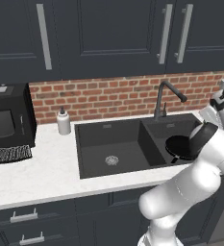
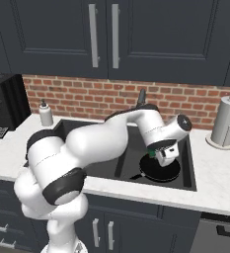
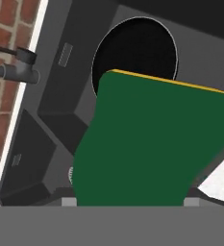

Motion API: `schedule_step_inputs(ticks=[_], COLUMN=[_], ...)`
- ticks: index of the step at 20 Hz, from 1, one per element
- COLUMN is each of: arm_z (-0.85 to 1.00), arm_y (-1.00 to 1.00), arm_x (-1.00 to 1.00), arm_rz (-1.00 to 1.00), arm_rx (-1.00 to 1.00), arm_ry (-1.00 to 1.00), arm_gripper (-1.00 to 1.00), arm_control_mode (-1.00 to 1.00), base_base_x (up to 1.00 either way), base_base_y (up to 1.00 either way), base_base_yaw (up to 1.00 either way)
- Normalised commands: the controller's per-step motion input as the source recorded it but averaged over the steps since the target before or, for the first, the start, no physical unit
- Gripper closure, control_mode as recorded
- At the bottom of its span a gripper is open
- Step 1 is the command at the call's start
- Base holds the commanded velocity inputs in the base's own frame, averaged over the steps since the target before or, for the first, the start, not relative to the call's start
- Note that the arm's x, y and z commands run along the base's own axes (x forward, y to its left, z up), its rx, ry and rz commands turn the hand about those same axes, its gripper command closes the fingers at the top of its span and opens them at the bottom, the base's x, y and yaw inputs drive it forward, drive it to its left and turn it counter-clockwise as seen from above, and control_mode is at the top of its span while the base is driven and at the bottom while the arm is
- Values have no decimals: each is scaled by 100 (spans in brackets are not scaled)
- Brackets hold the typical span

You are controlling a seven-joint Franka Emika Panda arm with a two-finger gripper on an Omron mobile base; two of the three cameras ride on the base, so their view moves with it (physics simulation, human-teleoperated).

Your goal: Pick the pan and sponge and place them into the sink. Then turn on the water.

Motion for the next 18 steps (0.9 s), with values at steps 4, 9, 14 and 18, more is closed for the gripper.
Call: schedule_step_inputs(ticks=[4,9,14,18], arm_z=[-48,-51,-48,-37], arm_y=[-1,-3,0,0], arm_x=[39,15,7,20], arm_rz=[0,0,0,0], arm_rx=[0,0,0,0], arm_ry=[0,-3,-7,0], arm_gripper=[100,100,100,100], arm_control_mode=[-100,-100,-100,-100], base_base_x=[0,0,0,0], base_base_y=[0,0,0,0], base_base_yaw=[0,0,0,0])
